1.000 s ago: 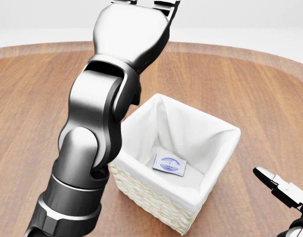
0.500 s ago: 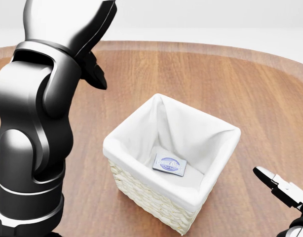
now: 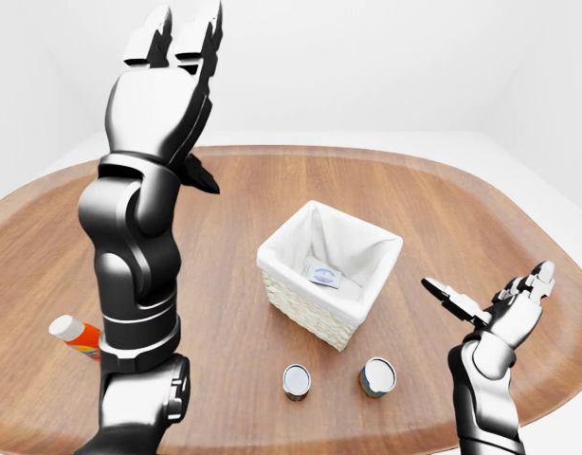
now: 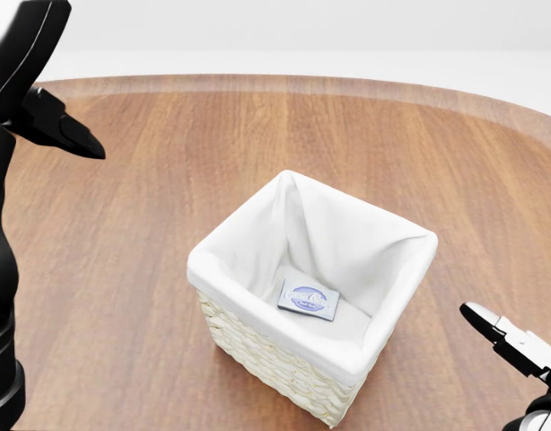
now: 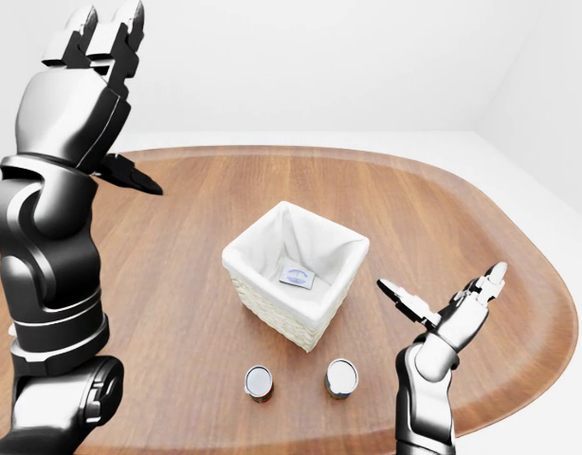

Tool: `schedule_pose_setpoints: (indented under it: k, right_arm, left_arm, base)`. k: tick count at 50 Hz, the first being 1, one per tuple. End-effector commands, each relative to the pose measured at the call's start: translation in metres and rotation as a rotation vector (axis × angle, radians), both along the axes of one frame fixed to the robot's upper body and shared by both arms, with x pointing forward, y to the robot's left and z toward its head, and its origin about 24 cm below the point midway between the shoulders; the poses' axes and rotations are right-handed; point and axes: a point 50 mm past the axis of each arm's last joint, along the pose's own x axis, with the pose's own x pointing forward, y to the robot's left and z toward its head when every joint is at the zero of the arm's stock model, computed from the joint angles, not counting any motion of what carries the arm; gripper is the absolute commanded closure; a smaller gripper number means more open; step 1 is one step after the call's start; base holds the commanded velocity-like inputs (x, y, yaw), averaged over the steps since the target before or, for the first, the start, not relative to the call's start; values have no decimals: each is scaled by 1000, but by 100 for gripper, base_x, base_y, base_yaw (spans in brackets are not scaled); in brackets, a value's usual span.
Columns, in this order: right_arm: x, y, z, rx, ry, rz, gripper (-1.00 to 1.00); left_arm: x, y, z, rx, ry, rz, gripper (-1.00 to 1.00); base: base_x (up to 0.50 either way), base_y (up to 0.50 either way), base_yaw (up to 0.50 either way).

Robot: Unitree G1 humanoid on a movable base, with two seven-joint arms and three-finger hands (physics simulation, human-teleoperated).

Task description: Pick up the alphabet soup and the cream cheese box, and put them in the basket.

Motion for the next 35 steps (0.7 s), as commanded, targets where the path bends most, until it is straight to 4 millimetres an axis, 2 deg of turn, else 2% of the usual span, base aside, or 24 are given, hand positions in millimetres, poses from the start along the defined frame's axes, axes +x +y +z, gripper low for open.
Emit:
schedule_pose_setpoints:
  k: [1, 15, 26, 35]
  right_arm:
    - [0, 0, 0, -2, 1, 1, -100]
    - [0, 1, 0, -6, 0, 1, -100]
    - [0, 1, -1, -10, -1, 1, -100]
    - [-1, 2, 0, -17, 1, 3, -100]
  left_arm:
    - [-11, 28, 3, -17, -29, 24, -100]
    - [-20, 56, -5, -58, -21, 45, -100]
    - [-26, 96, -22, -188, -35, 81, -100]
    - [-28, 101, -26, -219, -43, 64, -100]
  base:
    - [0, 0, 0]
    - [0, 0, 0]
    - [0, 0, 0]
    - [0, 0, 0]
